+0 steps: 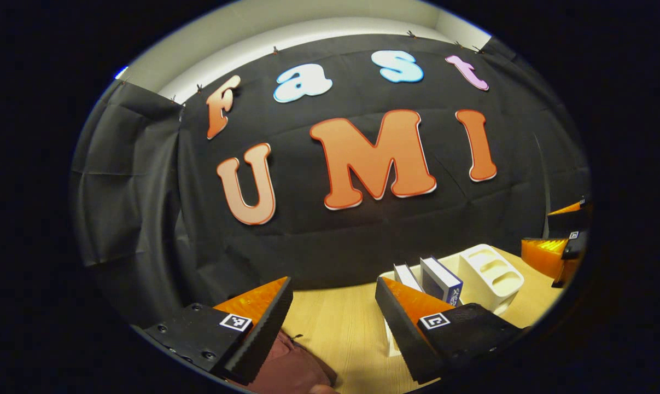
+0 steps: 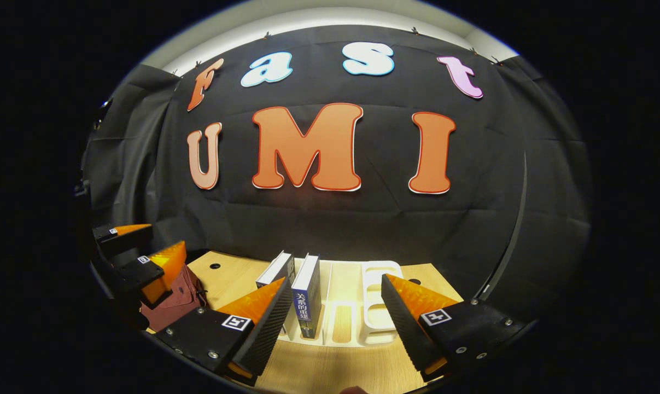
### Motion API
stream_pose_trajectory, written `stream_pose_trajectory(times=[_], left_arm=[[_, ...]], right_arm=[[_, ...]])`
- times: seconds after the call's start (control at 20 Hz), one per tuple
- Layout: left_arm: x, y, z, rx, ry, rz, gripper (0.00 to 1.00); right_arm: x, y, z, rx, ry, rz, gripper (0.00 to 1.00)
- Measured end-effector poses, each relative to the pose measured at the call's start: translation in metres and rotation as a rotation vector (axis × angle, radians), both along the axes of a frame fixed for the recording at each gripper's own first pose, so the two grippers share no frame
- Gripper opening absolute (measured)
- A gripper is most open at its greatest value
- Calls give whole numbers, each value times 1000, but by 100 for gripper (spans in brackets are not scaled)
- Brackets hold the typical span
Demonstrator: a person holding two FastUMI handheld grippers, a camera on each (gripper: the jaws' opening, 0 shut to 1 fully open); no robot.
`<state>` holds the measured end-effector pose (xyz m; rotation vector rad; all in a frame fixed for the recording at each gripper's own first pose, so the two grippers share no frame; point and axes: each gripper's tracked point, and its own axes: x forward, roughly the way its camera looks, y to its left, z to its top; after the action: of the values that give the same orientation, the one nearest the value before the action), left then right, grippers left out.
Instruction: Open the schoolbag, grab two books from the bookshelf and put them into the schoolbag.
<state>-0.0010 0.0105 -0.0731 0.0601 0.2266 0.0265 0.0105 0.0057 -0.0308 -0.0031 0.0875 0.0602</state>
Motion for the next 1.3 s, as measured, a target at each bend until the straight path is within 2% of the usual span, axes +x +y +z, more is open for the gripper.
stream_pose_trajectory(times=[0.2,0.4,0.7,1.0,1.3], left_arm=[[-16,13,-58,24,213,8,96],[-27,22,-109,45,355,-4,98],[-56,47,-178,196,527,5,98],[-88,54,-225,396,614,-60,98],[-121,77,-256,538,666,-43,97]], right_arm=[[6,-14,-9,4,25,-21,96],[10,-23,-18,-16,38,-24,97],[16,-33,-39,-39,85,-18,97],[24,-43,-59,-74,133,-13,97],[26,-45,-73,-104,156,19,97]])
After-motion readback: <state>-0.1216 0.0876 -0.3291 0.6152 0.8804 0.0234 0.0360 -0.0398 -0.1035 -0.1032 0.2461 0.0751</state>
